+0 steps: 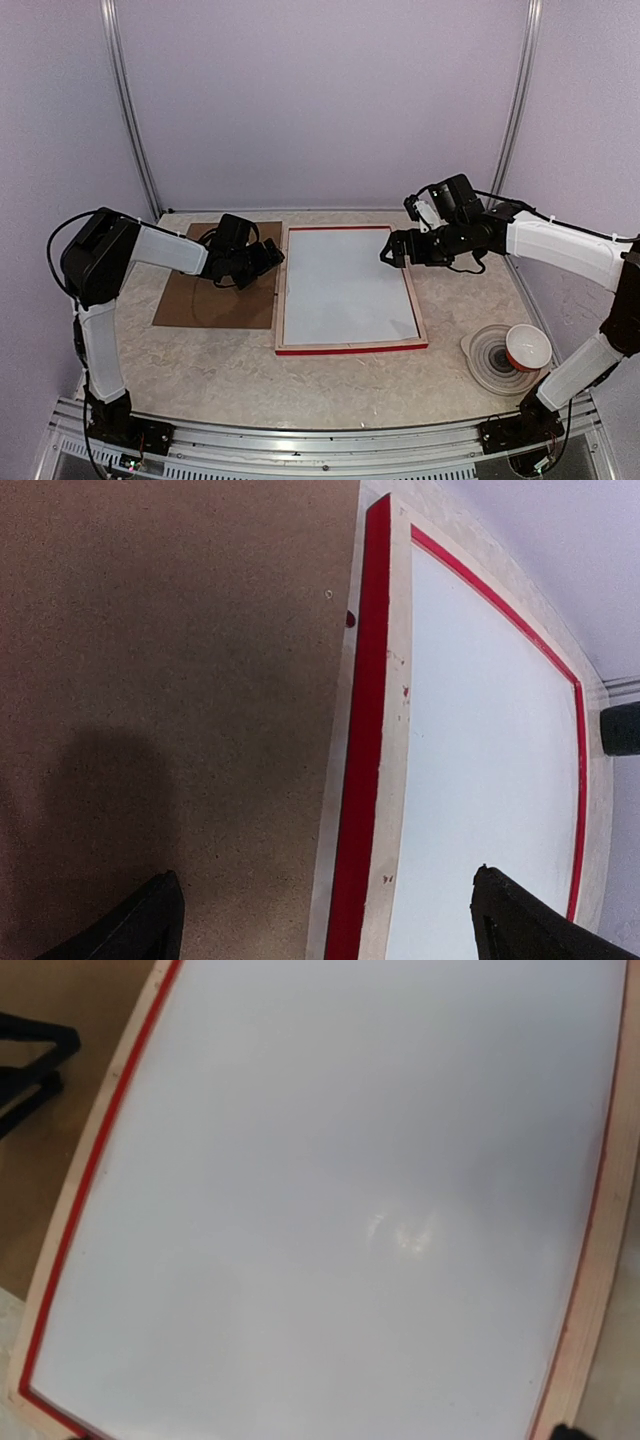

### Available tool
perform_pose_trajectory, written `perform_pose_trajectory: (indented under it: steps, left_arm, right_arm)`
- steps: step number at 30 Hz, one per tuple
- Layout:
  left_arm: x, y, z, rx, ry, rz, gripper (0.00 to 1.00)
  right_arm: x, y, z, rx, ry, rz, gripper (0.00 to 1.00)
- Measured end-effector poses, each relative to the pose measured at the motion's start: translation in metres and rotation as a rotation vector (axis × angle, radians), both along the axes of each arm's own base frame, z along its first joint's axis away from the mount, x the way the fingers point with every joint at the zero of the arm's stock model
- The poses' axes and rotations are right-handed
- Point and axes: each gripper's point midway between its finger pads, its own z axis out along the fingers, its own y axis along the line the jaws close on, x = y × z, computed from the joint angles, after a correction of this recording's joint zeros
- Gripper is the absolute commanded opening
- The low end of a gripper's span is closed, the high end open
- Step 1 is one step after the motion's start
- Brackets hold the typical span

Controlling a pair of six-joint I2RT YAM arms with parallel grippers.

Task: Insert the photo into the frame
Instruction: Adjust the frame body at the center of the board.

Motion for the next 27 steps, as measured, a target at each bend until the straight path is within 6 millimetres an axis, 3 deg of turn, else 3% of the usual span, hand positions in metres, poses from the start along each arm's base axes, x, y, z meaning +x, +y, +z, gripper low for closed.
perform_pose_trajectory:
  steps: [11,18,27]
  left_arm:
    - [0.001,-0.024,-0.001,-0.038,-0.032,-0.040,0.99]
    - [-0.013,-0.053,0.001,-0.068,-0.035,-0.098,0.99]
    - [-0.020,-0.072,-0.003,-0.096,-0.014,-0.137,0.99]
  right_arm:
    - [-0.001,-0.002,-0.004,0.003,0.009,0.001,0.99]
    - [0.001,0.005,0.000,0.026,0.010,0.020,0.99]
    - [0.004,0.014,-0.002,0.052,0.022,0.042,0.99]
